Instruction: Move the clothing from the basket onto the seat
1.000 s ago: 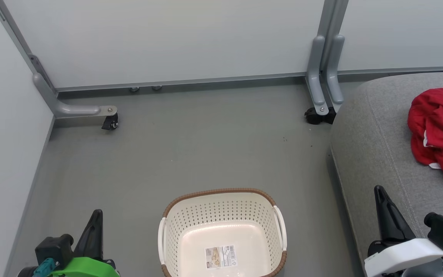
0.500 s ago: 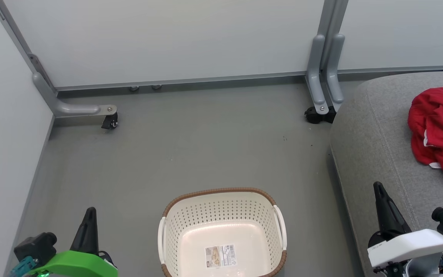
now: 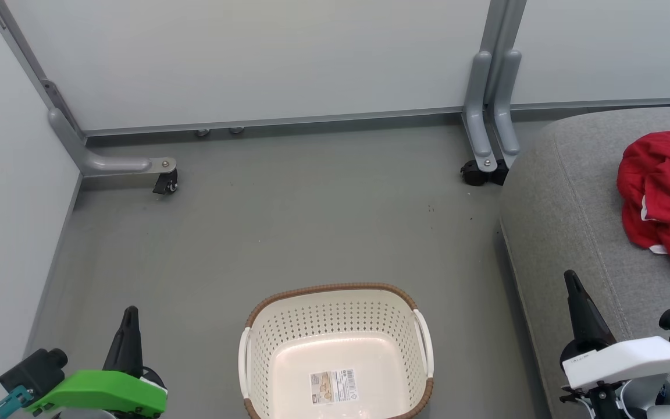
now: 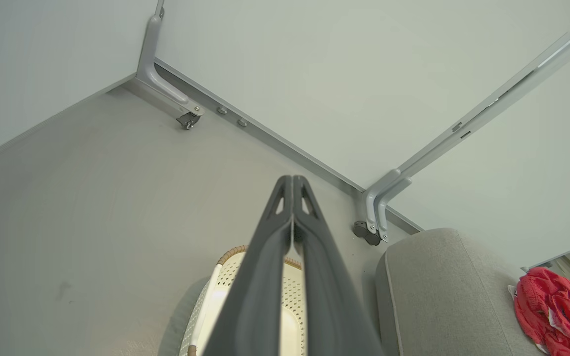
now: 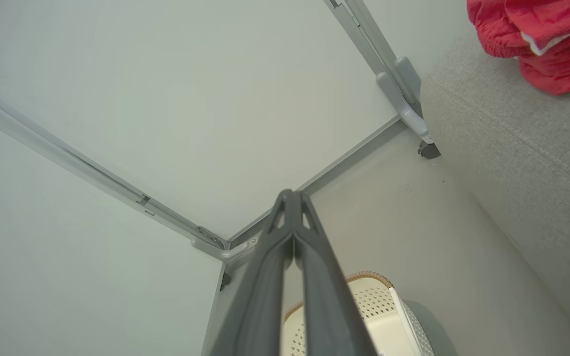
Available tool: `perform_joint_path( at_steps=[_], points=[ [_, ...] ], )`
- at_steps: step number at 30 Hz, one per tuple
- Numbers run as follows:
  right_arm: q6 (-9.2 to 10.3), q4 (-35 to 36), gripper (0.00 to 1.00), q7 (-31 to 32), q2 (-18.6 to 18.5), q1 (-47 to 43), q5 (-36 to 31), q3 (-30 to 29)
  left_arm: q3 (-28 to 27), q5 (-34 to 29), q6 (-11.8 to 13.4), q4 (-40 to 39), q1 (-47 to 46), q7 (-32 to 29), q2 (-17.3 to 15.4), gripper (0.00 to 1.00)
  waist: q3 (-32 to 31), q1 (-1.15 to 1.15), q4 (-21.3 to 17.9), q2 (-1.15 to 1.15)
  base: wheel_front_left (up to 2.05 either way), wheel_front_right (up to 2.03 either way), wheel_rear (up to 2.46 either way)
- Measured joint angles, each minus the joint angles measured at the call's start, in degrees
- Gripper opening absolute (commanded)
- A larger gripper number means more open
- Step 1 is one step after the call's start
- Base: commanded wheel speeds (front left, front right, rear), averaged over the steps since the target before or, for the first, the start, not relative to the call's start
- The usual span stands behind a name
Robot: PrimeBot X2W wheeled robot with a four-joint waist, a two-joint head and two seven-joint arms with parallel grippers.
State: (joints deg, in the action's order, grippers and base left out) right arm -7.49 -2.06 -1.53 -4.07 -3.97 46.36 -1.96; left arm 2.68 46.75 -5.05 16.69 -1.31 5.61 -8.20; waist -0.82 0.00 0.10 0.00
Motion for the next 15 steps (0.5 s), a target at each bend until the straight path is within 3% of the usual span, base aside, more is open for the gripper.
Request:
perform_joint_path(
  at_steps=[15],
  points=[
    [0.0, -2.7, 0.0, 1.2, -0.3, 2.2, 11.1, -0.2, -2.2, 10.4, -0.5, -0.6, -0.9, -2.7, 1.3, 0.0, 0.2, 0.0, 0.0, 0.0, 0.0, 0.0, 0.0]
  ],
)
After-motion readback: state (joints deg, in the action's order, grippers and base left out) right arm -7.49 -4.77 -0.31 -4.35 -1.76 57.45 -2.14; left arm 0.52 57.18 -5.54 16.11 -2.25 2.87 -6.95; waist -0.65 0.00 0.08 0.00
